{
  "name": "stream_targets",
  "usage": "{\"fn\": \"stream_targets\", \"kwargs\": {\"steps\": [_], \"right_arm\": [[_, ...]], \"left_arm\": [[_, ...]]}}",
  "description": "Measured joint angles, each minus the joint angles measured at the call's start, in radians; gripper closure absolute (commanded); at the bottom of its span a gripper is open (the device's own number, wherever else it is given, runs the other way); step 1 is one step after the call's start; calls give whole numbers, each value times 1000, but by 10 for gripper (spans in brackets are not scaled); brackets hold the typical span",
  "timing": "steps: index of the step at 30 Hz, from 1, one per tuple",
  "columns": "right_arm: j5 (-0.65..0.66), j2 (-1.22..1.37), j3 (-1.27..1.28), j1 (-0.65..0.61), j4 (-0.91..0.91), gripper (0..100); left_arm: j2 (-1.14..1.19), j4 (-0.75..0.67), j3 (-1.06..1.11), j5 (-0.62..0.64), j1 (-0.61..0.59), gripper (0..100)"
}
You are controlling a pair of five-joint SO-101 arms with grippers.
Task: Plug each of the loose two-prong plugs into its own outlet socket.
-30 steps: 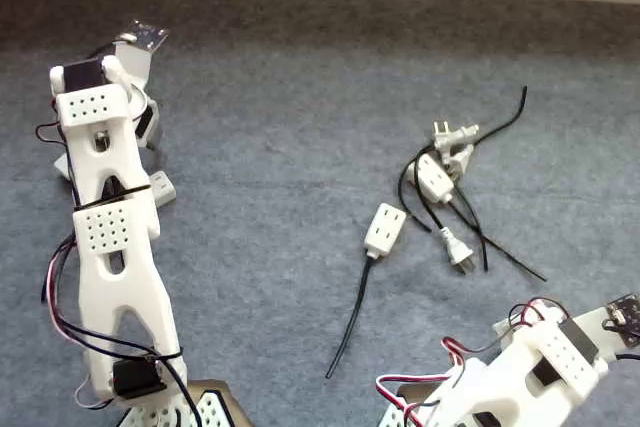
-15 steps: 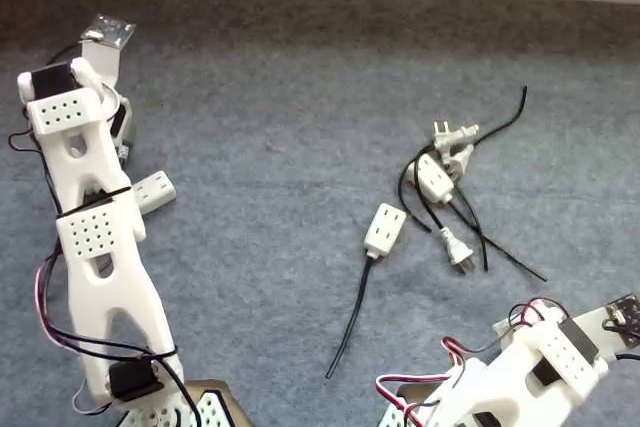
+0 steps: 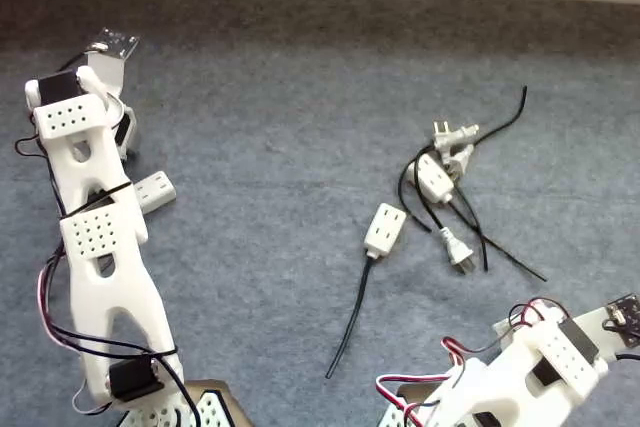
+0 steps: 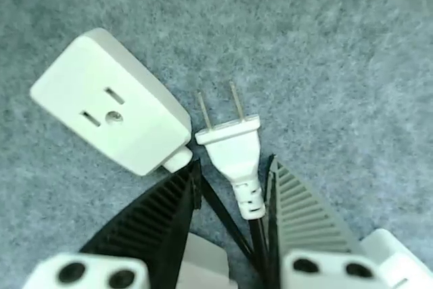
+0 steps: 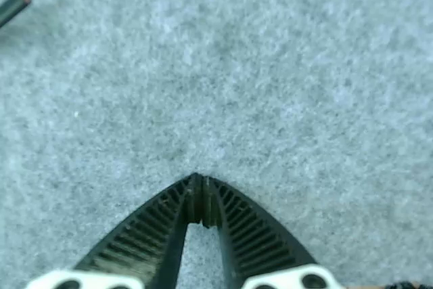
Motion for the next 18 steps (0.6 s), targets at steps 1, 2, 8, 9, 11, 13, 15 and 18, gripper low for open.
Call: {"fn": "stream_targets", "kwargs": {"steps": [1,2,8,9,11,13,15,18], "right_arm": [[0,0,0,0,0,992],[0,0,0,0,0,992],[0,0,0,0,0,992],[0,0,0,0,0,992],[0,0,0,0,0,992],[0,0,0,0,0,992],[0,0,0,0,0,992],[0,0,0,-2,0,992]], "left_arm": [[0,0,0,0,0,832],[0,0,0,0,5,832],[0,2,0,74,38,832],[0,3,0,87,49,832],[0,5,0,106,71,832],[3,5,0,126,92,832],[3,5,0,149,109,832],[3,5,0,163,127,832]]}}
